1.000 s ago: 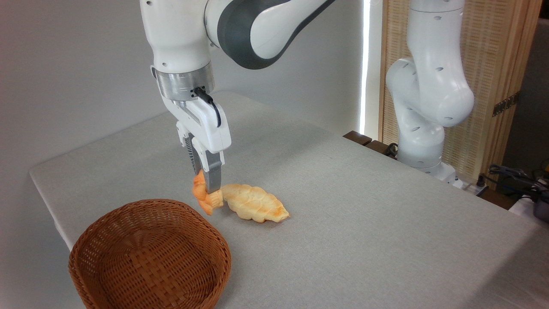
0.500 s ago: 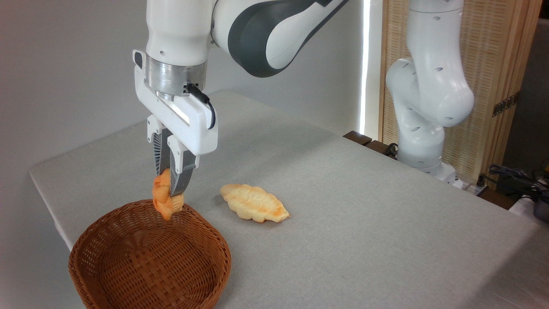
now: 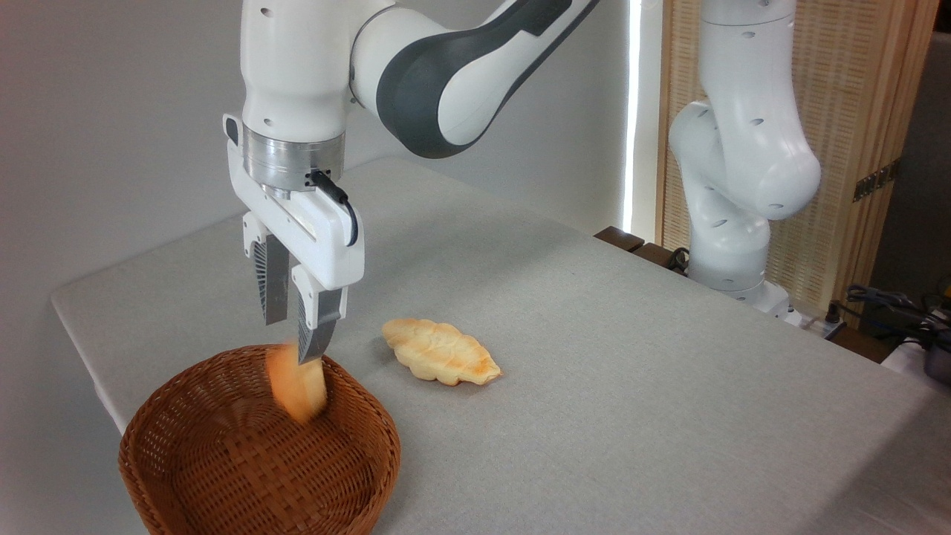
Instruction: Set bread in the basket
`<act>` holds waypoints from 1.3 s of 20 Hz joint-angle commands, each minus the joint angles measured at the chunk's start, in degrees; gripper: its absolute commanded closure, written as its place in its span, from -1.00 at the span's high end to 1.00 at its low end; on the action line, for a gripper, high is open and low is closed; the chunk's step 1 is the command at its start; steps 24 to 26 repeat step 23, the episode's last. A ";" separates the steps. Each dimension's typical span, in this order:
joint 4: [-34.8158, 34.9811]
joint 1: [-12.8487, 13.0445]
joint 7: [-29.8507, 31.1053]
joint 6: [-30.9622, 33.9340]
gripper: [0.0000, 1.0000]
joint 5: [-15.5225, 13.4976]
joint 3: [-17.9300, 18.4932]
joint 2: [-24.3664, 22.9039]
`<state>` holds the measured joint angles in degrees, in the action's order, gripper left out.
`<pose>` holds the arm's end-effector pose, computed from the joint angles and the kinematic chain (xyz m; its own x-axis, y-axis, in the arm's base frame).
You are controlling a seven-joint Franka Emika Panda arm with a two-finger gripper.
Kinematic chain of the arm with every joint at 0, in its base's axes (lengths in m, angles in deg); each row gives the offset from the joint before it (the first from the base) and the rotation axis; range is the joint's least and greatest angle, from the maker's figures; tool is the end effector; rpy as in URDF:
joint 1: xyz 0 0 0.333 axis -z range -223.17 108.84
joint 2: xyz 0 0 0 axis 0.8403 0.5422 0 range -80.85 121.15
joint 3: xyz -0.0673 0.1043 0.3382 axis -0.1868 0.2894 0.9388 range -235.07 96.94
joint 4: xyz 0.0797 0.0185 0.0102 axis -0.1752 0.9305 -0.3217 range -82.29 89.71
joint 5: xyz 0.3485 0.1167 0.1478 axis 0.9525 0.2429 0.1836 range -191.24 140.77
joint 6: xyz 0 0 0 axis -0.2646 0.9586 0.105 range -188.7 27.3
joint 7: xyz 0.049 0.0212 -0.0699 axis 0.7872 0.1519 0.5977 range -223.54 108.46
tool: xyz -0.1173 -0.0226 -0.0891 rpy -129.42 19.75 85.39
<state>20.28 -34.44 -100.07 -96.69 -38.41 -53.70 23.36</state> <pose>0.6073 -0.0992 0.5126 0.6856 -0.6647 0.2967 -0.6960 -0.7181 -0.0005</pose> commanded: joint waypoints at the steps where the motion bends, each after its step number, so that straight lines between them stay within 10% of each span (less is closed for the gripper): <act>1: -0.57 0.30 -0.19 -0.41 1.00 -0.71 0.19 0.04; 6: -0.57 0.21 0.34 3.87 1.00 -0.10 -0.16 -1.62; 13: -0.84 0.12 4.29 16.44 1.00 9.21 -0.16 -6.29; 26: -1.54 0.03 3.50 19.28 1.00 9.66 0.19 -6.37</act>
